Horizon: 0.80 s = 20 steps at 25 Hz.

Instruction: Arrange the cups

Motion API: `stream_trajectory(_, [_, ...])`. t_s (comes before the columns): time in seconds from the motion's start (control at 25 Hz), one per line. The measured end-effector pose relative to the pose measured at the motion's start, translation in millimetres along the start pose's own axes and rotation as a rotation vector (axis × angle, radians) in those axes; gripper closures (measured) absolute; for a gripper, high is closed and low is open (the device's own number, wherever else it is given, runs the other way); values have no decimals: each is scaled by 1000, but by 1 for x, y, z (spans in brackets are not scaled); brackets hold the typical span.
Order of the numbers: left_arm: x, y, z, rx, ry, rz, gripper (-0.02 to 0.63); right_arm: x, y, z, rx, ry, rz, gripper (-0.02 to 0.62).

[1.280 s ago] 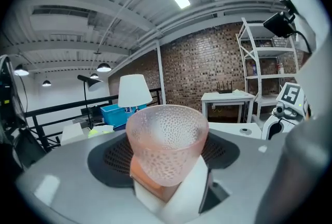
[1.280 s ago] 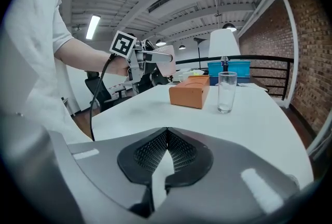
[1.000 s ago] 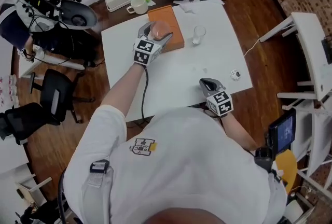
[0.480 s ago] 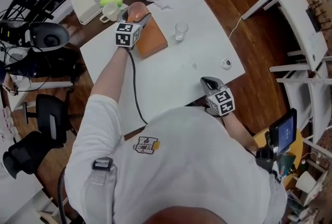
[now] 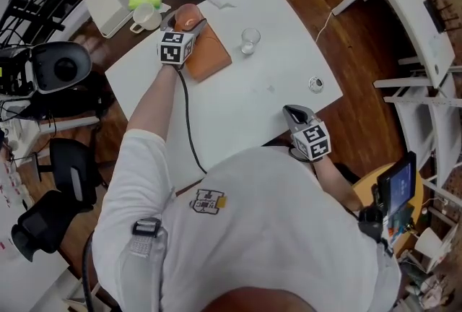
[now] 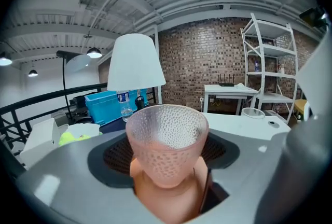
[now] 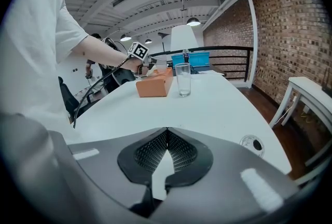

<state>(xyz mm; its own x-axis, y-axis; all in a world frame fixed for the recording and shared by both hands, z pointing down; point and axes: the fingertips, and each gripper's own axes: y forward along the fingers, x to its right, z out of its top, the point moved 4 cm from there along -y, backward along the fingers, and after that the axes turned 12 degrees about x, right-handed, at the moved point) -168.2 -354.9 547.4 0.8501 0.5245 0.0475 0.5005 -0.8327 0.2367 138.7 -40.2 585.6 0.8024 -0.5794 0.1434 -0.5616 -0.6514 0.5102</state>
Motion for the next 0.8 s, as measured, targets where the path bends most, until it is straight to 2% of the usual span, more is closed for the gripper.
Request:
stream_trajectory(0.16, [-3, -1, -7, 25, -56, 7, 225, -2, 2, 1, -7, -3, 7, 595])
stream_trajectory(0.44, [-3, 0, -7, 70, -65, 4, 225, -4, 4, 0, -17, -3, 10, 595])
stream_trajectory(0.8, [-5, 2, -10, 70, -76, -6, 224, -2, 4, -1, -6, 3, 4, 595])
